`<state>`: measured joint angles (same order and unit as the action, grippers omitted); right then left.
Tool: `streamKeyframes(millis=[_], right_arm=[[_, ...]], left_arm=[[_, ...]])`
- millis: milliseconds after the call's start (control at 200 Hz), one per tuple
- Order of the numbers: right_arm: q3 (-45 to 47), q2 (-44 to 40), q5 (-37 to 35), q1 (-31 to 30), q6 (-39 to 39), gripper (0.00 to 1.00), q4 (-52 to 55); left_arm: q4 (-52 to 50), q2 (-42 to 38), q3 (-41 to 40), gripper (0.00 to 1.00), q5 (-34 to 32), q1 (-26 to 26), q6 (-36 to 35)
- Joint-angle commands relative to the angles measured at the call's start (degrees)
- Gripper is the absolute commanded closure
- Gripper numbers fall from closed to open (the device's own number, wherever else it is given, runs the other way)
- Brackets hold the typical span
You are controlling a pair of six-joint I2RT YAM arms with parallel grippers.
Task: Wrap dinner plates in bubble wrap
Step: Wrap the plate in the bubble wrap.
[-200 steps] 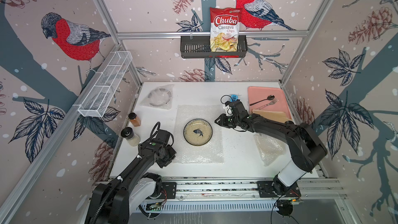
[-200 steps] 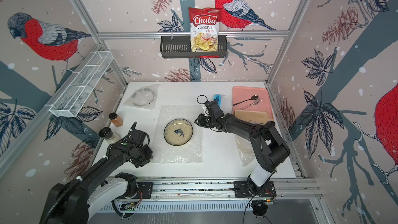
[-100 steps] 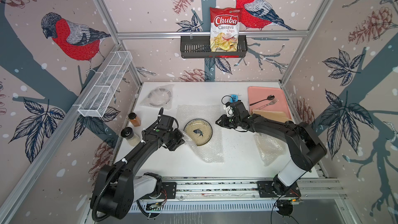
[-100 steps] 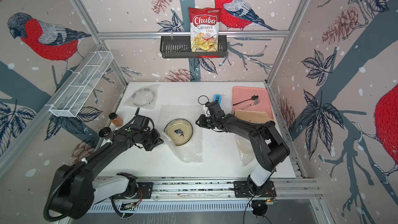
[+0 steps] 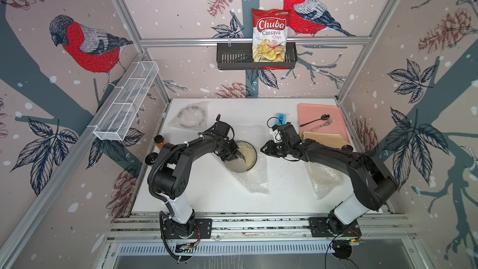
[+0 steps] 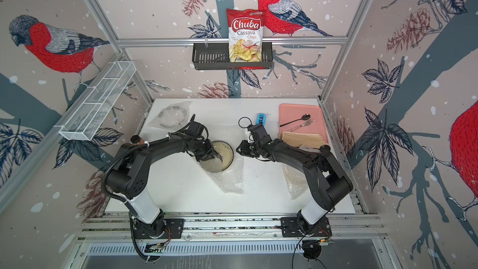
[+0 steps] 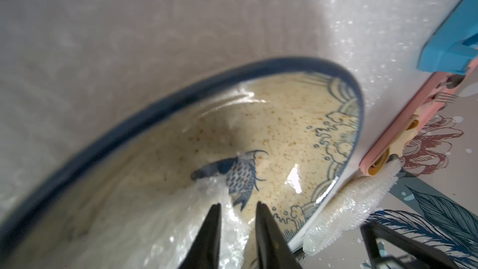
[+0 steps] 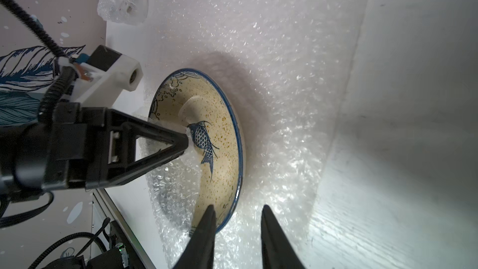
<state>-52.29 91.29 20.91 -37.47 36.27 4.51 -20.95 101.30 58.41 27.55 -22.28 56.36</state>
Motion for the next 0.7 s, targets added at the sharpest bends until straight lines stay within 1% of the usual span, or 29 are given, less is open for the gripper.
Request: streamKeyframes(millis=[0, 130, 185, 290, 395, 500, 600, 635, 695], right_arm=[[1.77, -2.87, -1.78, -0.87, -1.05, 0.66, 3.82], [6.76, -6.72, -0.49, -2.57, 0.57, 0.57, 5.56], [9.03, -7.88, -0.01, -3.81, 2.38, 0.54, 6.05], [14.81, -10.22, 1.45, -6.18, 6.9, 0.49, 3.51], [19.3, -11.17, 3.8, -8.17, 11.27, 0.47, -2.38], [21.07, -10.11, 4.7, -10.98, 14.41, 0.47, -6.19], [22.48, -7.73, 6.77, -13.65, 17.82, 0.49, -13.0], [22.8, -6.98, 7.08, -14.44, 18.84, 0.51, -14.97], [22.64, -6.13, 6.88, -15.32, 19.92, 0.61, -16.6]], left_arm=[[2.58, 0.84, -0.4, 0.6, 0.39, -0.19, -2.02], [3.81, 0.49, -0.93, 0.46, 0.13, -0.16, -2.22], [3.89, 0.48, -0.93, 0.42, 0.36, -0.22, -2.66], [3.59, 0.31, -2.9, 0.36, -0.34, -0.22, -3.53], [4.28, 0.41, -3.78, 0.35, 0.06, -0.22, -4.01], [4.6, 0.22, -4.4, 0.35, 0.01, -0.21, -4.57], [5.71, -0.27, -5.35, 0.35, 0.36, -0.22, -4.6], [6.0, -0.61, -5.82, 0.35, 0.36, -0.22, -4.59], [6.34, -1.29, -6.5, 0.35, 0.13, -0.22, -4.68]])
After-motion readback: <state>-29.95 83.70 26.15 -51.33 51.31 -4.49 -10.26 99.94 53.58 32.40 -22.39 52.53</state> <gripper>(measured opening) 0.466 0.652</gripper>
